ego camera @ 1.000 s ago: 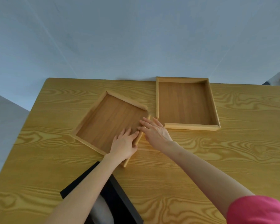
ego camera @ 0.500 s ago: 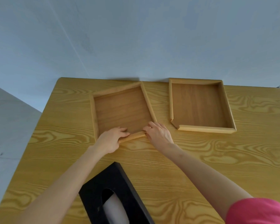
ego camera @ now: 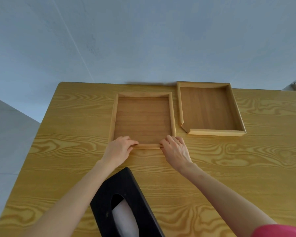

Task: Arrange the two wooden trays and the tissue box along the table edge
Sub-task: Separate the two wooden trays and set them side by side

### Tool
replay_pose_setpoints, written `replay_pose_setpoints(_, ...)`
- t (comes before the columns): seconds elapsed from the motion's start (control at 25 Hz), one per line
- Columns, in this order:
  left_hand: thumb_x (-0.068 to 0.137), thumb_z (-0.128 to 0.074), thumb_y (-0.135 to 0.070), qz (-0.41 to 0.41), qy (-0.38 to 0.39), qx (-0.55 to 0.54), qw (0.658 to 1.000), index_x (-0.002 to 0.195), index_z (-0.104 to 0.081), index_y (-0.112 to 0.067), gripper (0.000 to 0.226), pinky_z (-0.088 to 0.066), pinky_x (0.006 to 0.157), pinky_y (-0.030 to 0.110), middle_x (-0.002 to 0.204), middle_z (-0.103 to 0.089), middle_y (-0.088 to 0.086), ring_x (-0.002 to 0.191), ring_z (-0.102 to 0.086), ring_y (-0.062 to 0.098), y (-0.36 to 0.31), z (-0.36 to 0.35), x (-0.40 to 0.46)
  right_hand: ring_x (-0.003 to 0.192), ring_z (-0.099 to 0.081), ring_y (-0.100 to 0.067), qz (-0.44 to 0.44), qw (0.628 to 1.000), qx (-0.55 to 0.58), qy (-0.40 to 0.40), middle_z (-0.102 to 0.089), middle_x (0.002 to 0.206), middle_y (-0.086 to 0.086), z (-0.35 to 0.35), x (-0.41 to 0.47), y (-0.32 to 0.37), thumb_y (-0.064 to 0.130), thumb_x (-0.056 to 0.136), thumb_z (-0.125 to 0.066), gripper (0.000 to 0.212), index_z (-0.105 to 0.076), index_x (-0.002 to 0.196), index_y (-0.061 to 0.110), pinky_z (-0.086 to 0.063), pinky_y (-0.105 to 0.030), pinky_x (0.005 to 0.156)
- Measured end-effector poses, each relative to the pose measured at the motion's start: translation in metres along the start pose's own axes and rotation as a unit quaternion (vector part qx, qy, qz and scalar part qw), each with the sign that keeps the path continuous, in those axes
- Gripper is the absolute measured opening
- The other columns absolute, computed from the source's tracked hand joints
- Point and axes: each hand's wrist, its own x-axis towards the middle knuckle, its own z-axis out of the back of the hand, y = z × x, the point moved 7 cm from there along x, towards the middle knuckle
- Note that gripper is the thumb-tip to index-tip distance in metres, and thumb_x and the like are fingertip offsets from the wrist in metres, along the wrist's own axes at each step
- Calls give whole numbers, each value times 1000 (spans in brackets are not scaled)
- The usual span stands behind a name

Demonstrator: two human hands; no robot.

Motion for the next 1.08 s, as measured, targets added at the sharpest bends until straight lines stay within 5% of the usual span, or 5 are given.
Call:
replay_pose_setpoints(0.48,92,-46,-17,-6,-68,-13,998,120,-57,-23,31,-51,75,30,111,-65,2,96,-59,21,-8,9,52,66,-66,-23,-31,1000,-1,-3,-67,71,-5,5,42,-36,-3,63,-78,22,-68,77,11,-52,-34,72)
replay_pose_setpoints(0.72,92,-47,-17,-14,-61,5,998,121,-56,-24,31,-53,72,33,109,-65,2,94,-58,21,-5,10,62,59,-64,-18,-20,1000,-7,-22,-65,66,-1,1,48,-42,-1,56,-83,28,-66,73,14,-52,-28,64)
replay_pose_setpoints(0.96,91,-47,-13,-11,-55,-22,998,127,-49,-17,36,-50,84,31,121,-59,6,105,-56,20,-11,14,57,108,-54,-27,-46,998,29,13,-60,112,-11,3,45,-38,3,88,-51,29,-57,116,9,-35,-37,99)
replay_pose_setpoints(1.08,90,-50,-11,-33,-76,-71,994,131,-44,-13,41,-45,96,29,131,-51,8,115,-52,21,-15,25,36,116,-49,-27,-54,996,70,14,-54,124,-11,14,29,-25,9,90,-50,40,-45,130,11,-33,-38,102)
